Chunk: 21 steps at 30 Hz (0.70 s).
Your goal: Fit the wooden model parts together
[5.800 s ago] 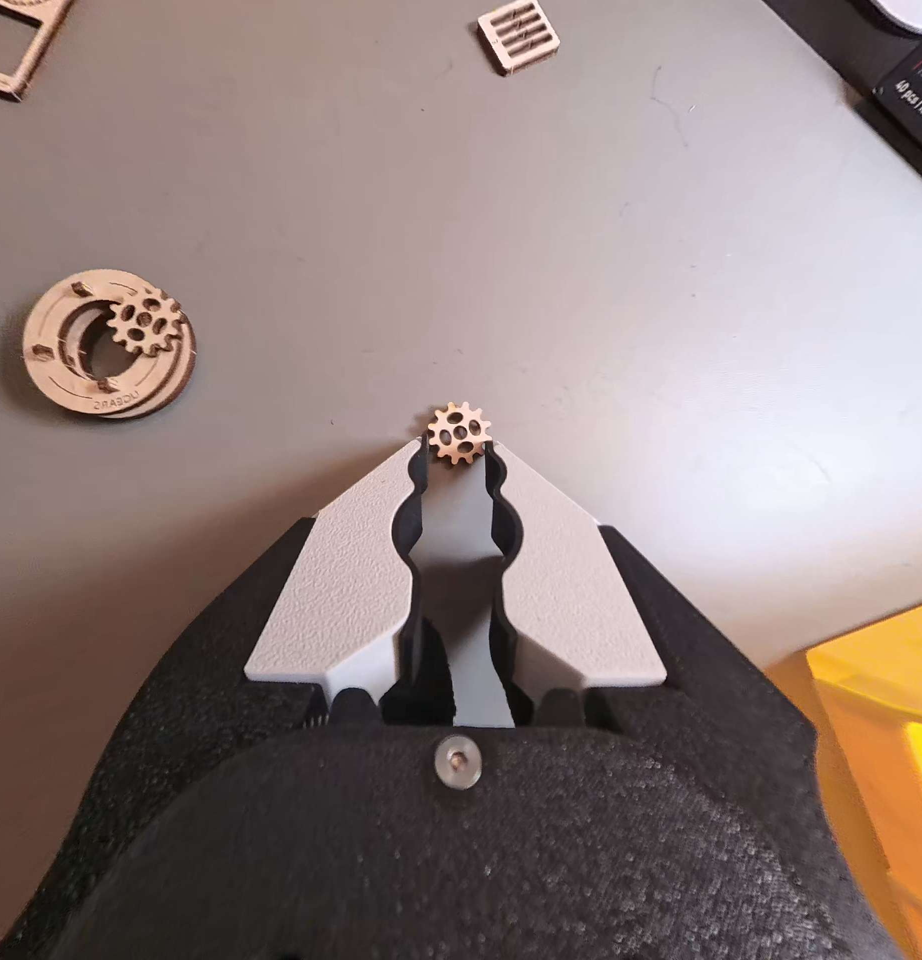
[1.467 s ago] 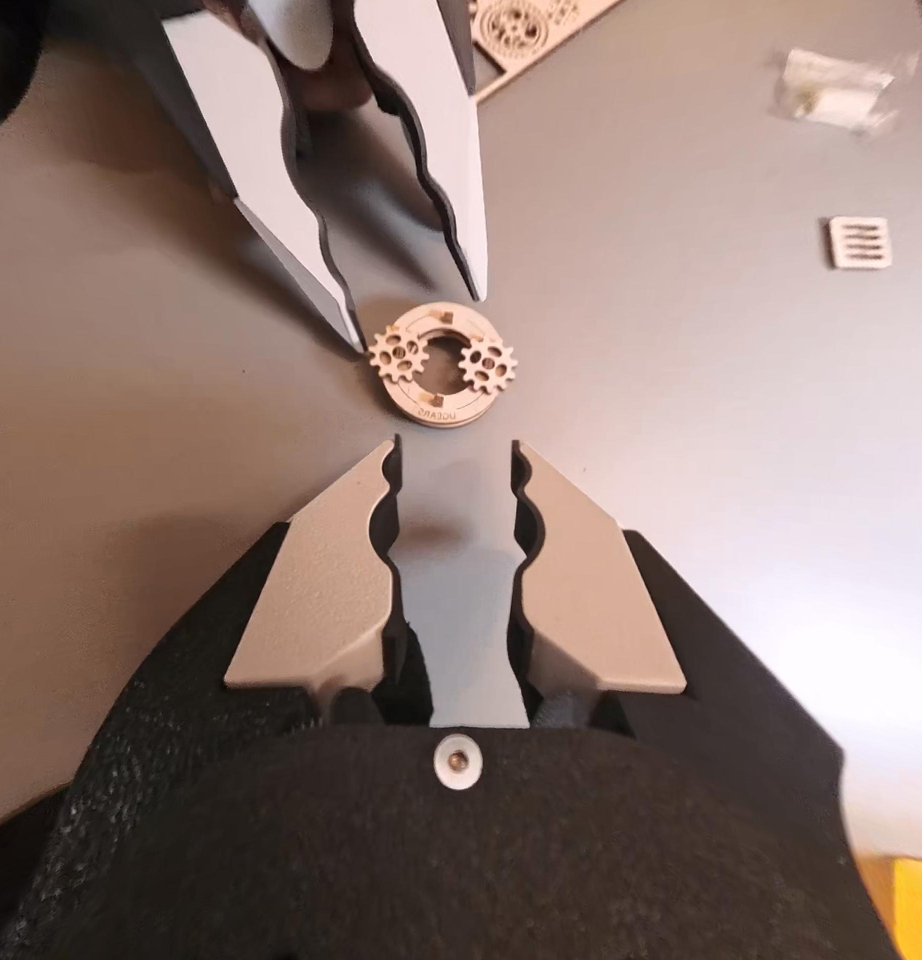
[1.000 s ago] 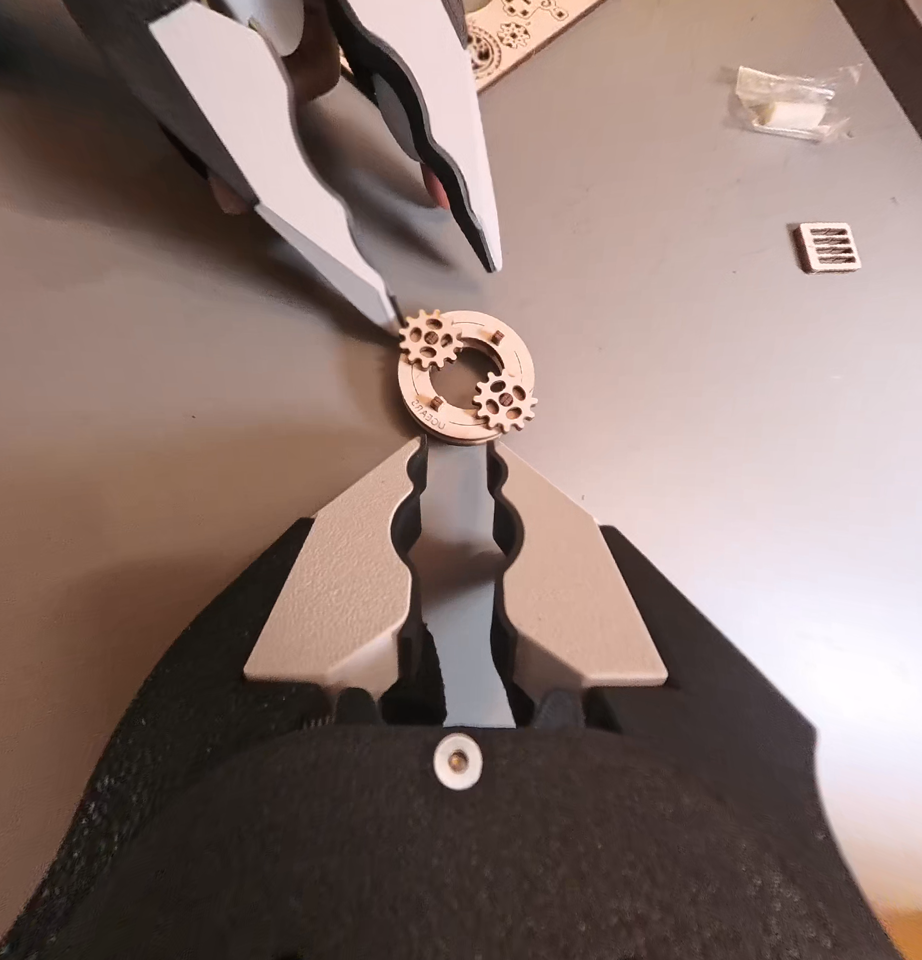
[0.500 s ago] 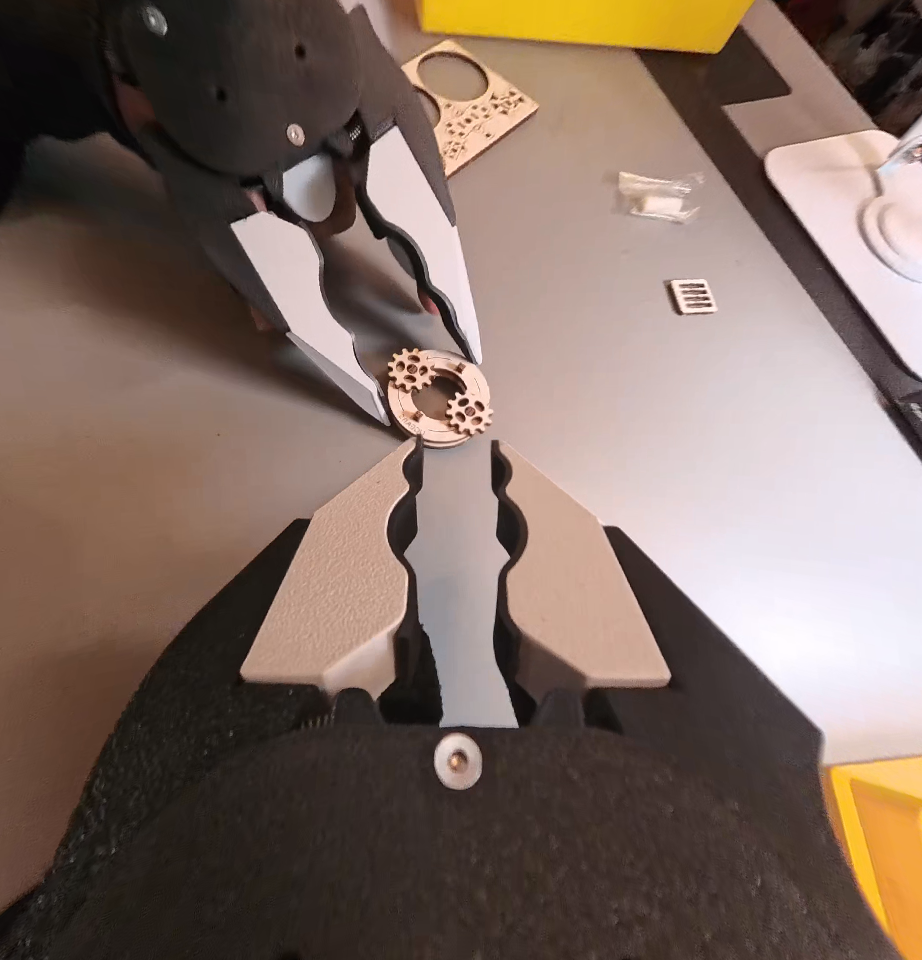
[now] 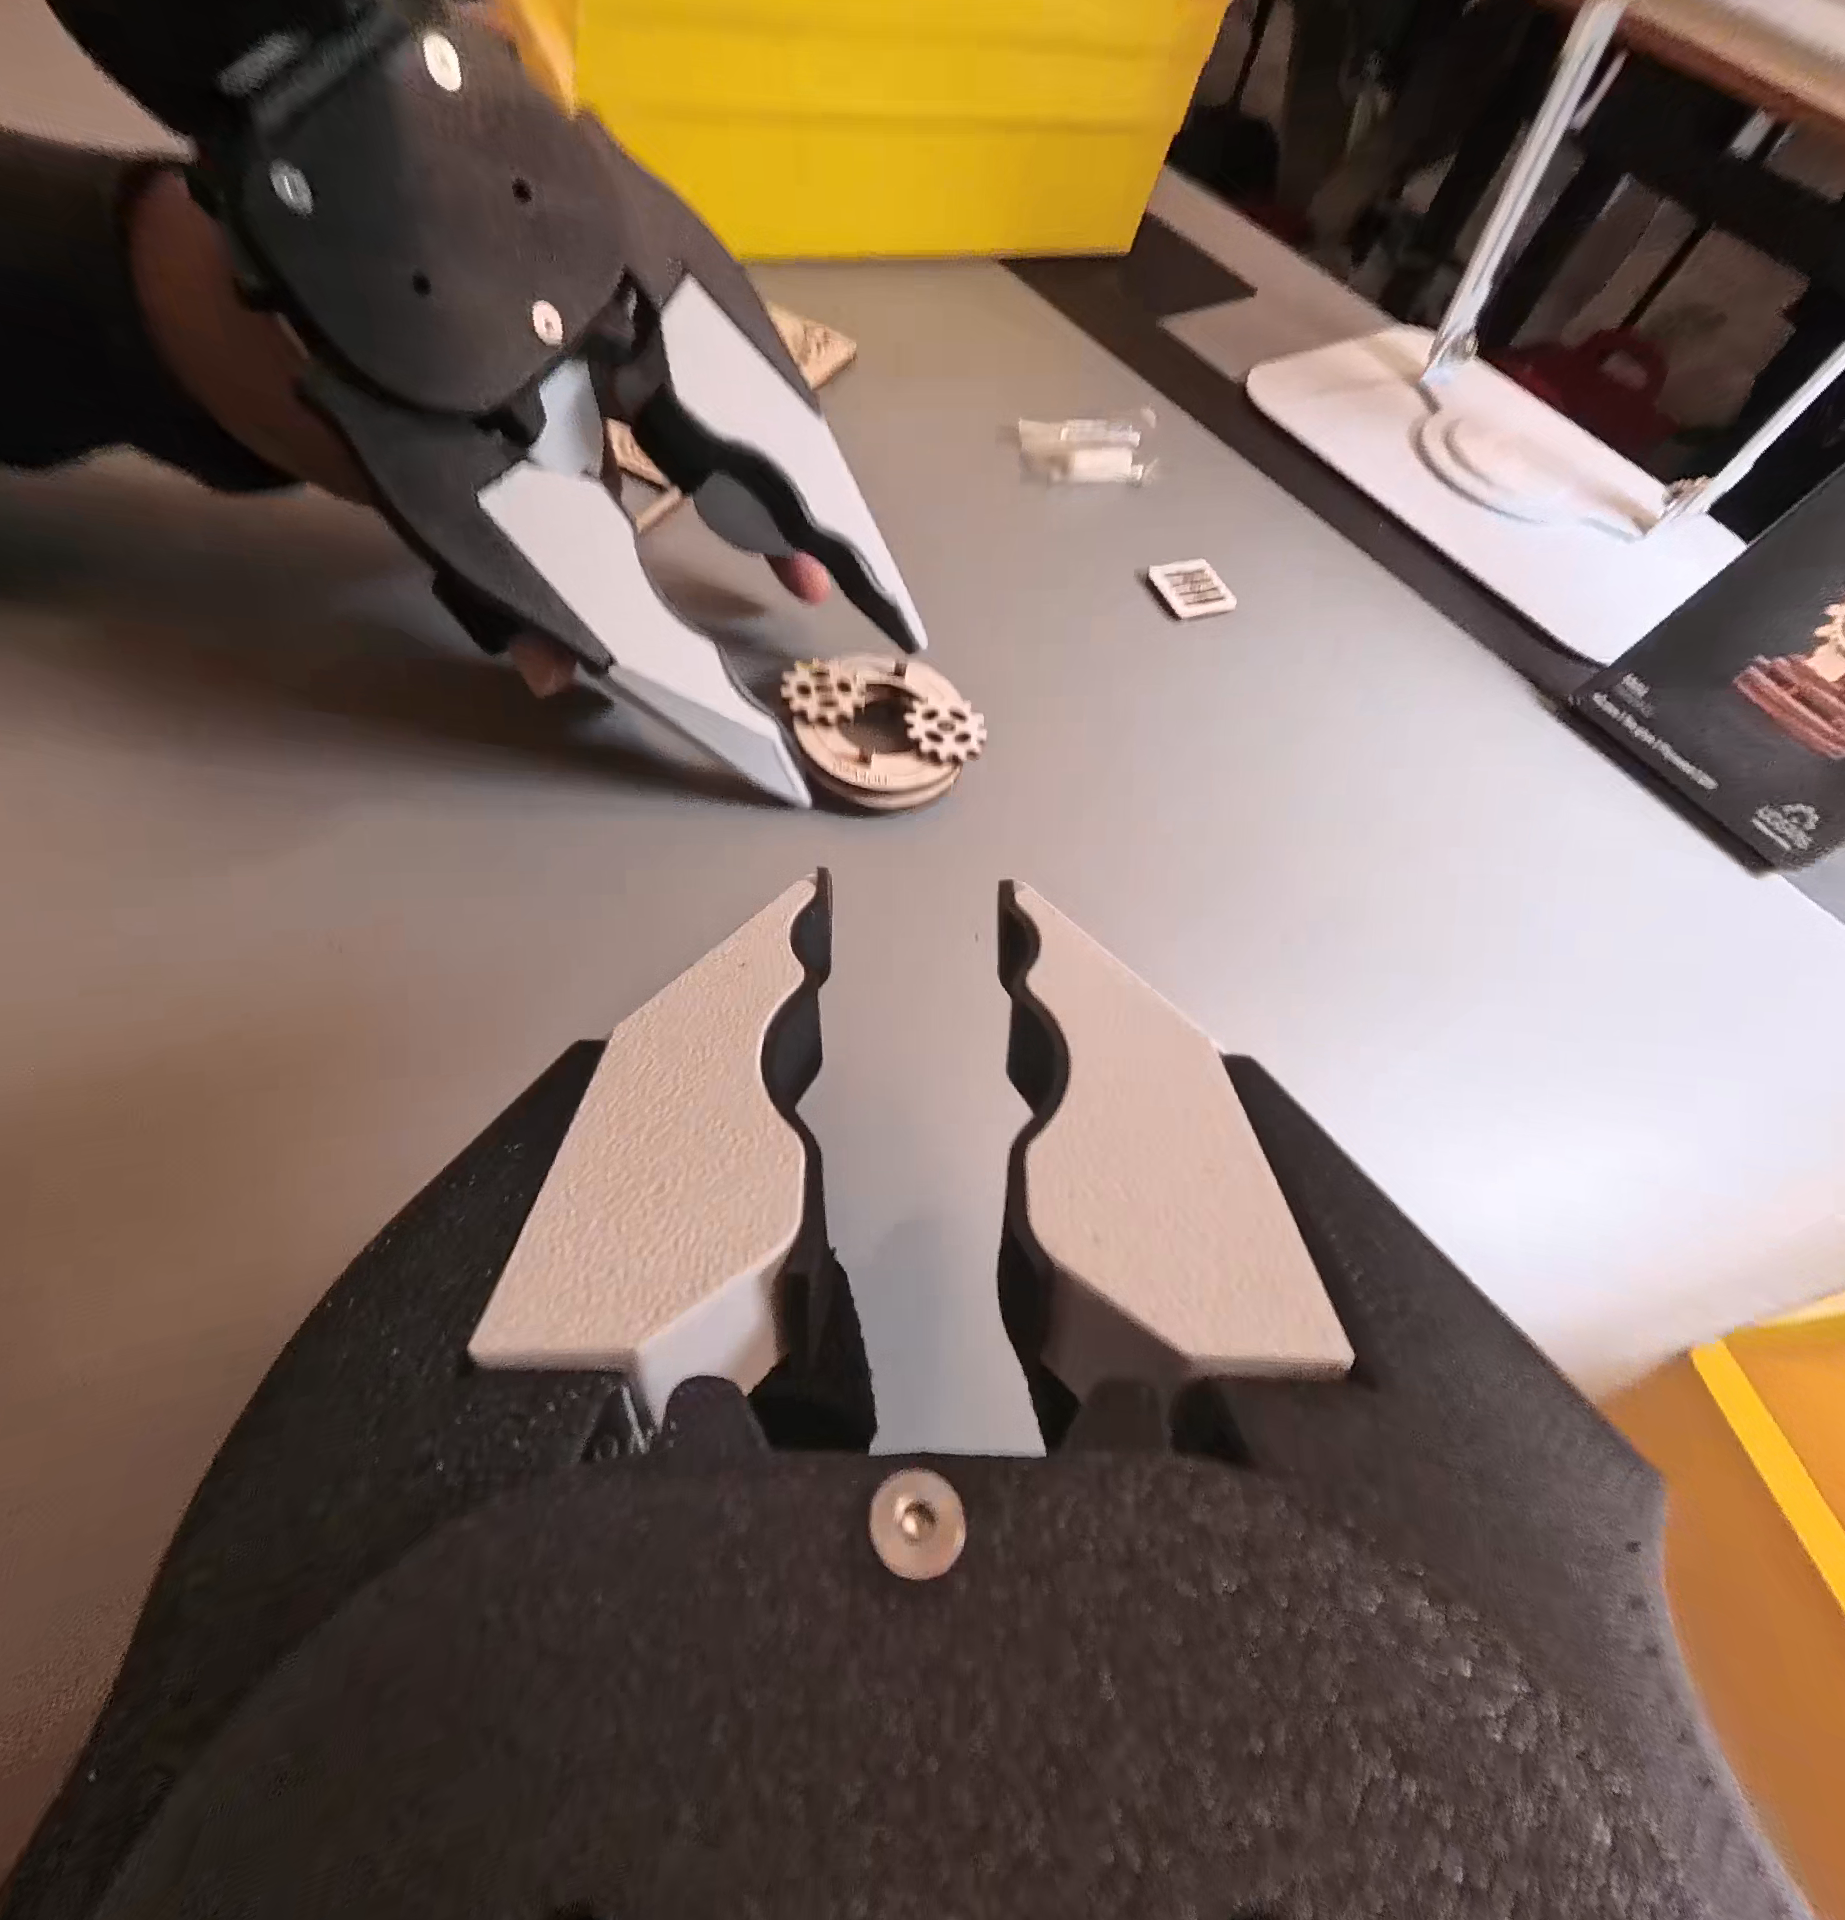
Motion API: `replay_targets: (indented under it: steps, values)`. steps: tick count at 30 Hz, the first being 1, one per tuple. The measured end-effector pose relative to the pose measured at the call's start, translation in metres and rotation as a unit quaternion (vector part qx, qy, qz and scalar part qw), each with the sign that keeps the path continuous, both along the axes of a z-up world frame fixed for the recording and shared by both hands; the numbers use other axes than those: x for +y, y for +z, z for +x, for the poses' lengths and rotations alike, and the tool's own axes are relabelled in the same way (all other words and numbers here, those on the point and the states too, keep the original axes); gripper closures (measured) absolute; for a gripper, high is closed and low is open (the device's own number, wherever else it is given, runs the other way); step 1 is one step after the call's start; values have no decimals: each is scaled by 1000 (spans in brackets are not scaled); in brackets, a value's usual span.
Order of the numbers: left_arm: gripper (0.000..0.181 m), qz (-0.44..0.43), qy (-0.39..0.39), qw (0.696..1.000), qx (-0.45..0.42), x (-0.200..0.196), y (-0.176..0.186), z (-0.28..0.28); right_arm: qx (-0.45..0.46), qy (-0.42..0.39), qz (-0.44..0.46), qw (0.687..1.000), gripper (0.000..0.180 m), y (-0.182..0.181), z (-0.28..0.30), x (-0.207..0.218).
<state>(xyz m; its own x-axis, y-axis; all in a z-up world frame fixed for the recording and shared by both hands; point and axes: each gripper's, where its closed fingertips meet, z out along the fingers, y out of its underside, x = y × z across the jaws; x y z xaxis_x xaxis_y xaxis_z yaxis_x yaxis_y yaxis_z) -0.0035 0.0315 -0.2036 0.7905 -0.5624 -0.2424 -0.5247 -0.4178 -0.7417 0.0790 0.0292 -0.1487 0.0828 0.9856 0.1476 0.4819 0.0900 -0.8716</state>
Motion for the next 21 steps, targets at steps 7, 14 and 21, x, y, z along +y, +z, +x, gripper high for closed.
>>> replay_targets:
  steps: [7,14,21]
  values:
    - [118,54,27,994,-87,-3,32,-6,117,-17,-42,992,148,16,-12,2]
    - [125,138,90,973,-164,-1,66,-35,150,-44,13,988,149,22,-8,14]
    - [151,199,147,951,-188,5,82,-66,177,-46,10,983,157,32,-4,17]
